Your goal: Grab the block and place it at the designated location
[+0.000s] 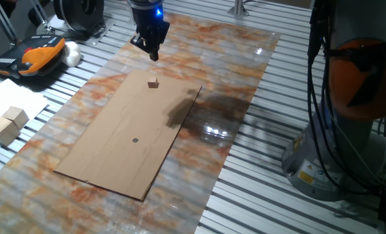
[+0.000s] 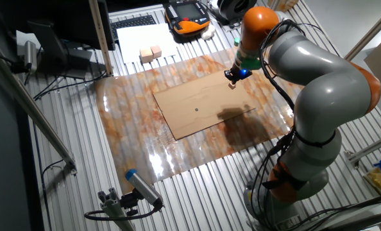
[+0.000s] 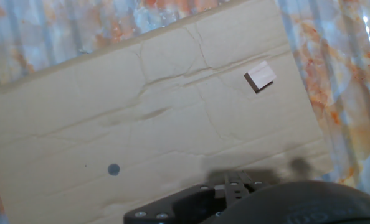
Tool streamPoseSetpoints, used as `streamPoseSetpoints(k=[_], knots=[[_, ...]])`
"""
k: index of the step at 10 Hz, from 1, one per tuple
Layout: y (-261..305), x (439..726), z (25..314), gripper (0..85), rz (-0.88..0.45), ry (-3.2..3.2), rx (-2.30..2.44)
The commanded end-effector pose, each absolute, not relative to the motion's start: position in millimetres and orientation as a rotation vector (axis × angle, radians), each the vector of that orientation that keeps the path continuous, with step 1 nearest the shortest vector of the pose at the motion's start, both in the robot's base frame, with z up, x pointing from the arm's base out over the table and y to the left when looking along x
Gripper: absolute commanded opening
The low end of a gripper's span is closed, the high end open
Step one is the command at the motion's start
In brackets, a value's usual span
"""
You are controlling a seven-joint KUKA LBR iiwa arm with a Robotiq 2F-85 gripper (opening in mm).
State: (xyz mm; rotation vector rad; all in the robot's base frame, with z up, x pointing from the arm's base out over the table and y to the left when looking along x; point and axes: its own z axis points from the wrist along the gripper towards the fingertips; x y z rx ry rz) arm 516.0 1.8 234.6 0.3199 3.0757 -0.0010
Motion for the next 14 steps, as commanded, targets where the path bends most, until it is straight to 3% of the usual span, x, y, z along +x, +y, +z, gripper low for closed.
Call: streamPoseSetpoints(k=[1, 6, 7, 8, 9, 11, 12, 14], knots=[[2.2, 516.9, 233.7, 0.0, -0.011, 3.067, 0.315], [-15.8, 539.8, 216.1, 0.0, 0.019, 3.091, 0.298], [-18.8, 546.5, 211.3, 17.0, 0.027, 3.108, 0.329], [-22.4, 553.2, 205.9, 17.0, 0.026, 3.116, 0.335], [-26.1, 558.1, 201.1, 34.0, 0.052, 3.121, 0.372], [-33.5, 563.7, 192.4, 34.0, 0.066, 3.132, 0.42], [-38.6, 566.7, 186.1, 51.0, 0.067, 3.133, 0.428], [-49.8, 575.9, 167.0, 51.0, 0.065, 3.097, 0.41]])
